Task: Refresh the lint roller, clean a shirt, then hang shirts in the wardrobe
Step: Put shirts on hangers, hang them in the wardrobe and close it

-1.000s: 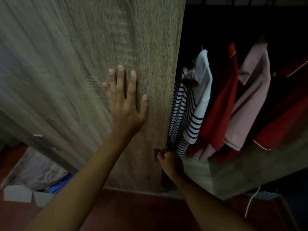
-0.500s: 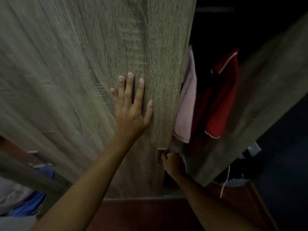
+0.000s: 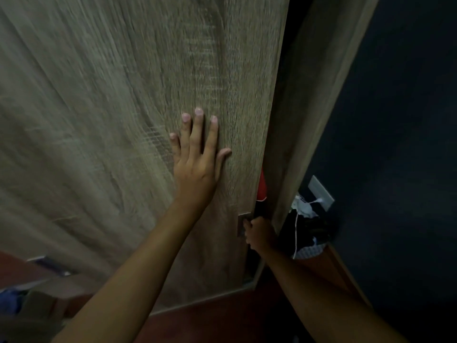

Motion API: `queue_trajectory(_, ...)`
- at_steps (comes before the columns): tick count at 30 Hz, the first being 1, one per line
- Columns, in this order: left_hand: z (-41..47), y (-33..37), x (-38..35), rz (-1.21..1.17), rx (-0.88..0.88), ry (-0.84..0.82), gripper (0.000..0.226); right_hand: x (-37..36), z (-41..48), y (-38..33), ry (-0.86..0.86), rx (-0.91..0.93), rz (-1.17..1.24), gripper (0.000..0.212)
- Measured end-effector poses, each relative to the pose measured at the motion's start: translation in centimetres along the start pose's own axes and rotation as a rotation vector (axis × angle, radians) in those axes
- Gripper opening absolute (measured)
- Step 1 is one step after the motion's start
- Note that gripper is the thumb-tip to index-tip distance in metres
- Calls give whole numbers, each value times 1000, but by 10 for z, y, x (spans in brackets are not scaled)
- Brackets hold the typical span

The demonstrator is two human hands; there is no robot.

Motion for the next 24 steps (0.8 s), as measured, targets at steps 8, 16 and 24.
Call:
queue_trajectory(8,8,48,-13,-52,0,15,63,50,9,15,-12,-25,8,49)
queue_trajectory(16,11,64,-19,-62,-6,14,61,71,1,7,23,-33,-28,44)
queue_trajectory(24,10,76,-27,-51,-26,8,62,87,-3,-4,103,15,-177,38)
Point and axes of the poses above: each hand's wrist, its own z-axis towards the middle knuckle, its own x-axis out of the back of the hand, y = z × x, the point moved 5 cm from there along z, towards the middle knuckle, and after that the axes turned 10 degrees about z, right-handed, at the moved point
